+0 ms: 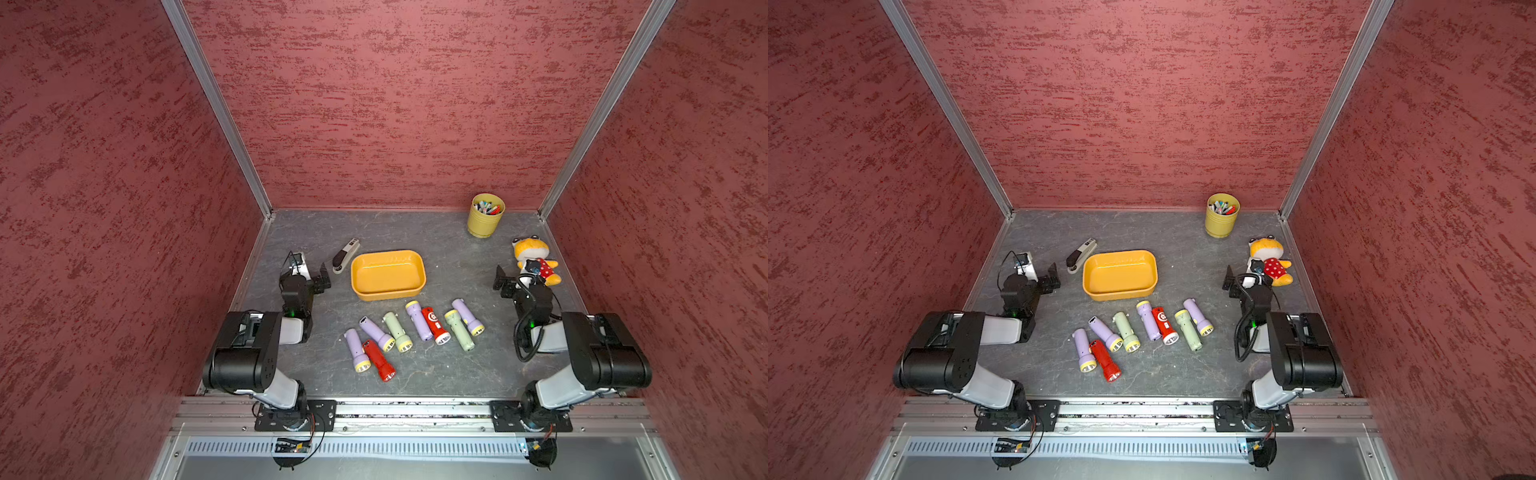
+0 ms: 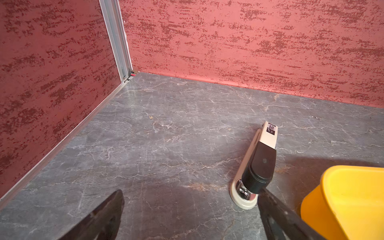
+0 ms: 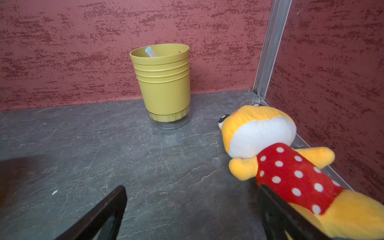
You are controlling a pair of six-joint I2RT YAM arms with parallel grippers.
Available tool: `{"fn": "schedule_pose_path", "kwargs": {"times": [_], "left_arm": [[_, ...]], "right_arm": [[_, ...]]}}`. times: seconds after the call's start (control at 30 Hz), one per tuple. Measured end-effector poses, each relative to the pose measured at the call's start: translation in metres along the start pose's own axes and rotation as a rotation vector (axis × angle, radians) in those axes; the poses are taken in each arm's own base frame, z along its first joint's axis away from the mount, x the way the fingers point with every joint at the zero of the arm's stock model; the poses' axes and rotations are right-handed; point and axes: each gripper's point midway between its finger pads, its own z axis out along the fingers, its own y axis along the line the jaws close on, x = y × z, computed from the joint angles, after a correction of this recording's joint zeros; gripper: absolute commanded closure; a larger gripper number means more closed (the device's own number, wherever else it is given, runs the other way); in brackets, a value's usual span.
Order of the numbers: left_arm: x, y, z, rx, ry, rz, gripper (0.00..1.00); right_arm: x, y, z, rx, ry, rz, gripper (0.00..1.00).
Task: Put the flashlights into the storage boxes
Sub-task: Move the storage box to the center of the board.
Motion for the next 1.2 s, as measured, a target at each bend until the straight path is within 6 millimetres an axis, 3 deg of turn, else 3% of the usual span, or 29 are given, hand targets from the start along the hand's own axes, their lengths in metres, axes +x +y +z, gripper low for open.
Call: {"fn": "schedule_pose_path", "kwargs": {"times": [1.2], "left_arm": [[0.0002, 0.0003, 0.0004, 0.016, 0.003, -0.004, 0.01]], "right_arm": [[0.0001, 0.0018, 0.0000, -0.010, 0.001, -0.004, 0.01]]}}
